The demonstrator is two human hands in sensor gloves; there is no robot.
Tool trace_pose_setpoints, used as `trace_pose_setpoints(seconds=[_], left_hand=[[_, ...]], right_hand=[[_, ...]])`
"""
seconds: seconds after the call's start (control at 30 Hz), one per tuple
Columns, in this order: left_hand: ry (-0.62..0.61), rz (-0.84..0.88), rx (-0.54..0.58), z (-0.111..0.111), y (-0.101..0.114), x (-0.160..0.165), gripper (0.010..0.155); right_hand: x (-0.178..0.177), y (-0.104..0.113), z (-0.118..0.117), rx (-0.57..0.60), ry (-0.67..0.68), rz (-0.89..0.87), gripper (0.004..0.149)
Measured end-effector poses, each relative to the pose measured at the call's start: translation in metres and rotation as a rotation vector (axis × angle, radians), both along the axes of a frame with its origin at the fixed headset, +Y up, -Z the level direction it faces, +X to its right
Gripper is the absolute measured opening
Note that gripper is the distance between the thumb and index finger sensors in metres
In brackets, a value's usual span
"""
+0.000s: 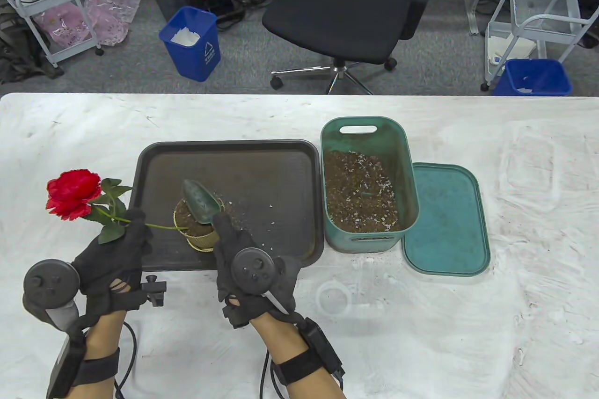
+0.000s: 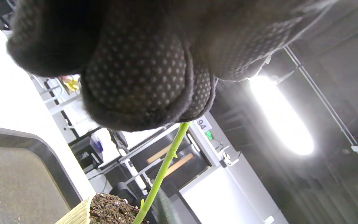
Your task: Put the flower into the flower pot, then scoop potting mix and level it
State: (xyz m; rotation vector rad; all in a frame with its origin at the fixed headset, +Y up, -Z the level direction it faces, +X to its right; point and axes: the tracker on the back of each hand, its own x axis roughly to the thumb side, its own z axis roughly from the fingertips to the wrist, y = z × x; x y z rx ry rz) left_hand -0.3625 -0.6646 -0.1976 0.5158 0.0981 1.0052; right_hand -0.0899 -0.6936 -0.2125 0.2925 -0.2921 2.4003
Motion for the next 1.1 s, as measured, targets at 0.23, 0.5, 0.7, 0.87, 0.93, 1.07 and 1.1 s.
trace_pose_setpoints(seconds=[0.23, 0.5, 0.7, 0.87, 0.93, 1.07, 1.1], left_hand=[[0.0, 0.0, 0.0, 0.0, 0.0, 0.0, 0.041], [-0.001, -0.005, 0.002, 0.0, 0.001, 0.0, 0.041], [-0.004, -0.005, 0.001, -0.001, 0.001, 0.0, 0.041], [-0.003, -0.006, -0.001, -0.001, 0.001, 0.0, 0.041], [-0.002, -0.004, -0.002, -0.001, 0.001, 0.0, 0.041], [-0.002, -0.004, -0.002, -0.001, 0.001, 0.0, 0.041], [-0.003, -0.004, -0.002, -0.001, 0.001, 0.0, 0.041]], right_hand=[[-0.004, 0.0, 0.006, 0.087, -0.011, 0.074, 0.056], [-0.017, 0.001, 0.014, 0.196, 0.006, 0.247, 0.055], [-0.011, 0.023, 0.009, 0.131, 0.011, 0.166, 0.056], [-0.019, 0.074, -0.011, -0.001, 0.099, 0.243, 0.053], [-0.031, 0.085, -0.017, 0.002, 0.133, 0.344, 0.052], [-0.044, 0.082, -0.021, 0.021, 0.137, 0.438, 0.053], [-0.046, 0.079, -0.021, 0.015, 0.151, 0.461, 0.052]])
